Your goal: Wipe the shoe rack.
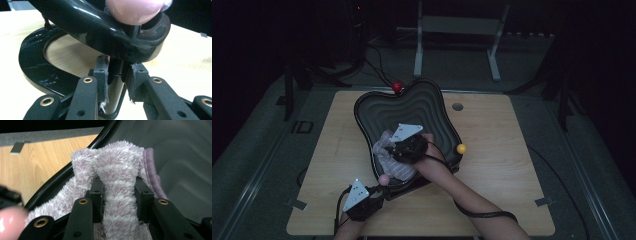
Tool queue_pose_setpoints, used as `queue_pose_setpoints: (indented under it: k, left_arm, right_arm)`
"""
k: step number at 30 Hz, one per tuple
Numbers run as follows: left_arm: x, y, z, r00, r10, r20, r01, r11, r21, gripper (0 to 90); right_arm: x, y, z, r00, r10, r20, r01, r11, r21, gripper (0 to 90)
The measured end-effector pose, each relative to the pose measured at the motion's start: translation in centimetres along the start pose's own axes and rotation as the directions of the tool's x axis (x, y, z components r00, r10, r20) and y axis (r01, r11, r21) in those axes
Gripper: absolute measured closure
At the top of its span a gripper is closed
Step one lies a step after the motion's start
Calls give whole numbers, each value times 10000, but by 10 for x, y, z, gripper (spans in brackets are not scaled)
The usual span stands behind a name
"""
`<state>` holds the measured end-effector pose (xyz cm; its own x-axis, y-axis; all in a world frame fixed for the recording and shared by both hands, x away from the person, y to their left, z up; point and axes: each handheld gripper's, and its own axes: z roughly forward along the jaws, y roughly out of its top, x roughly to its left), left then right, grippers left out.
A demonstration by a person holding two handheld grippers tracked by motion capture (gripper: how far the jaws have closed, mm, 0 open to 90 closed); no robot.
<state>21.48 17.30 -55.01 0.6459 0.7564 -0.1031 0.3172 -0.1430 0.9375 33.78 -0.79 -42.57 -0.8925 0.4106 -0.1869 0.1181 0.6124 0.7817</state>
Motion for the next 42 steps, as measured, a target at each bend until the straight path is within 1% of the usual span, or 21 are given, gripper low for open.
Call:
queue_pose_setpoints:
  k: [4,11,13,17,22,26,30,33,36,38,40,42]
  left_arm:
    - [0,0,0,10000,-7,6,7,10000,-10,725]
    - [0,0,0,10000,-32,-20,32,10000,-12,725]
    - [0,0,0,10000,-93,-18,93,10000,-30,724]
    - [-1,0,0,10000,-45,-46,45,10000,-3,725]
    - [0,0,0,10000,-70,-20,70,10000,-21,725]
    - [0,-1,0,9998,-184,38,185,9998,-57,722]
    - [0,-1,-1,9999,-142,42,142,9999,-51,722]
    - [0,-1,-1,10000,-82,16,82,10000,-35,723]
    - [0,-1,0,9999,-100,44,100,9999,-60,723]
    - [1,-1,0,10000,-82,55,83,9999,-57,723]
    - [1,-1,0,9999,-86,74,87,9999,-60,723]
    - [1,-1,0,10000,-75,55,75,10000,-63,723]
  right_arm:
    - [6,-10,-6,9999,-91,-110,92,9999,71,664]
    - [12,-23,-15,9990,-229,-391,241,9992,316,664]
    - [12,-27,-17,9987,-236,-448,251,9991,337,664]
    - [10,-31,-20,9980,-191,-601,214,9991,371,664]
    - [6,-34,-23,9978,-180,-635,207,9989,417,665]
    - [1,-36,-26,9986,-117,-523,143,9987,495,665]
    - [-3,-38,-28,9987,91,-511,-66,9987,497,664]
    - [-6,-36,-28,9975,282,-646,-250,9985,494,663]
    - [-10,-30,-30,9962,494,-715,-476,9985,262,664]
    - [-17,-21,-31,9965,607,-582,-606,9982,27,666]
    - [-25,-9,-31,9946,833,-624,-851,9960,-277,667]
    - [-34,5,-31,9937,950,-590,-984,9935,-574,666]
